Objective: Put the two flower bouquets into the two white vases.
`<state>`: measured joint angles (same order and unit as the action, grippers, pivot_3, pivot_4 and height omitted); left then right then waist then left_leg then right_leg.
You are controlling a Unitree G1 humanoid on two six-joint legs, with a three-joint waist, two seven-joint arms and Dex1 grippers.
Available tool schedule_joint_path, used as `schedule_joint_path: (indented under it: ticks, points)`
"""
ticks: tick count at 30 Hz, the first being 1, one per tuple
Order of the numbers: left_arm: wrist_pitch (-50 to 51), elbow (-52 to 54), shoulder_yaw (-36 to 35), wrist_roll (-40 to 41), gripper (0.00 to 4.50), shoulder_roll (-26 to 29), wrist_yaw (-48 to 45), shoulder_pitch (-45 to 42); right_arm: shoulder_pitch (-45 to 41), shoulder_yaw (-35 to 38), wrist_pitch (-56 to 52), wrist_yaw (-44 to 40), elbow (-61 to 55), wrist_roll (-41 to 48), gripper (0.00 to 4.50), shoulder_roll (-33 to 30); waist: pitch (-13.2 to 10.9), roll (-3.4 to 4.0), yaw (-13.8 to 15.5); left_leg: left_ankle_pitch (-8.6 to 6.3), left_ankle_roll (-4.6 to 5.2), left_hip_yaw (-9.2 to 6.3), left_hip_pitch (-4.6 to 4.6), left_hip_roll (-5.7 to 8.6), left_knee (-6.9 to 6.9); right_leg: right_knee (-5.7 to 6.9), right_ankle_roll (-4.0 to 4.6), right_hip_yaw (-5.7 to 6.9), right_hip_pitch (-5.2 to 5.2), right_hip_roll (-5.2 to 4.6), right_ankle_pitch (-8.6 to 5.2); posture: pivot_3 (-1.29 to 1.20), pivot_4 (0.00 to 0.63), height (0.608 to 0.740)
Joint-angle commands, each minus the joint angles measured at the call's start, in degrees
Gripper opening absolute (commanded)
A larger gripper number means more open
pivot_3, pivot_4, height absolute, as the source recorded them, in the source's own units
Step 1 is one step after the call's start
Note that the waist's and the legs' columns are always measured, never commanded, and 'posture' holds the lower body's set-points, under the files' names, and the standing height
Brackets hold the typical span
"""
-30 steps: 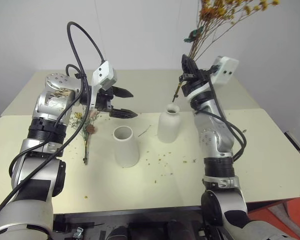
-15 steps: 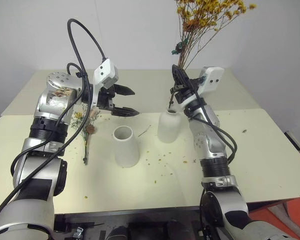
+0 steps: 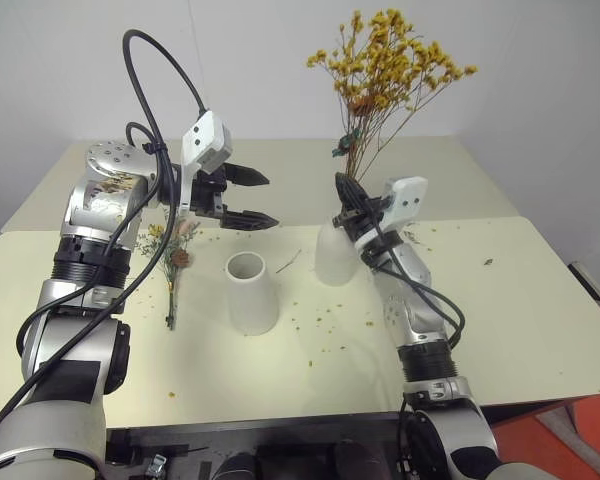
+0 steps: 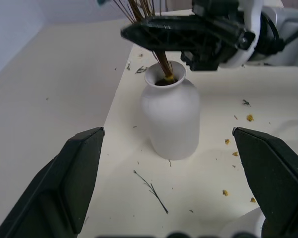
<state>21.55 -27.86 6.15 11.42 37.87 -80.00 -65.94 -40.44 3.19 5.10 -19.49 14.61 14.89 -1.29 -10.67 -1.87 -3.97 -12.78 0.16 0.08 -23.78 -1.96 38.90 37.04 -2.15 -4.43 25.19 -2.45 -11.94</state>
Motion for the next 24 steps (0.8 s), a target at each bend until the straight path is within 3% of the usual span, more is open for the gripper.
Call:
schedule_joint_path:
  ticks: [1, 4, 5, 12, 17, 24]
  points:
    - [-0.4, 1.41, -1.77, 1.24, 4.5, 0.38, 0.57, -0.06, -0.09, -0.62, 3.37, -0.7, -3.46, -0.63, 0.02, -0.16, 0.0, 0.0, -0.02, 0.0, 0.0, 0.0, 0.0, 0.0, 0.0, 0.0, 0.0, 0.0, 0.0, 0.0, 0.0, 0.0, 0.15, 0.74]
    - [-0.37, 1.55, -1.87, 1.33, 4.5, 0.49, 0.86, 0.18, -0.05, -0.05, 3.47, -1.16, -3.75, 0.29, 0.02, -0.29, 0.0, 0.0, -0.01, 0.0, 0.0, 0.0, 0.01, 0.0, 0.0, 0.01, 0.0, 0.0, 0.0, 0.0, 0.0, 0.0, 0.15, 0.74]
    - [-0.34, 1.67, -1.91, 1.38, 4.5, 0.56, 0.89, 0.3, 0.02, 0.13, 3.61, -1.51, -4.09, 0.66, 0.3, -0.42, 0.0, 0.0, 0.0, 0.0, 0.0, -0.01, 0.01, 0.0, 0.0, 0.01, 0.0, 0.0, 0.0, 0.0, 0.0, 0.0, 0.15, 0.74]
    - [-0.35, 1.79, -1.84, 1.22, 4.5, 0.91, 1.34, 1.13, 1.1, -0.33, 2.04, -0.42, -8.8, -0.88, 2.61, -2.09, 0.0, 0.0, 0.03, 0.0, 0.0, -0.01, 0.0, 0.0, 0.0, -0.01, 0.0, 0.0, 0.0, 0.0, 0.0, 0.0, 0.15, 0.74]
    - [-0.35, 1.68, -1.74, 1.27, 4.5, 0.66, 1.5, 1.4, 2.76, -1.99, -5.74, 0.32, -12.96, -1.89, 4.47, -4.41, 0.0, 0.0, 0.03, 0.0, 0.0, -0.01, 0.01, 0.0, 0.0, 0.0, 0.0, 0.01, 0.0, 0.0, 0.0, 0.0, 0.15, 0.74]
    - [-0.41, 2.03, -1.48, 1.27, 4.5, 0.14, 1.92, 2.12, 1.58, -3.97, -15.95, 1.19, -17.05, -5.16, 4.47, -8.81, 0.0, 0.0, 0.07, 0.0, -0.01, -0.01, 0.01, 0.0, 0.0, 0.01, 0.01, 0.01, 0.0, 0.0, -0.01, 0.0, 0.15, 0.74]
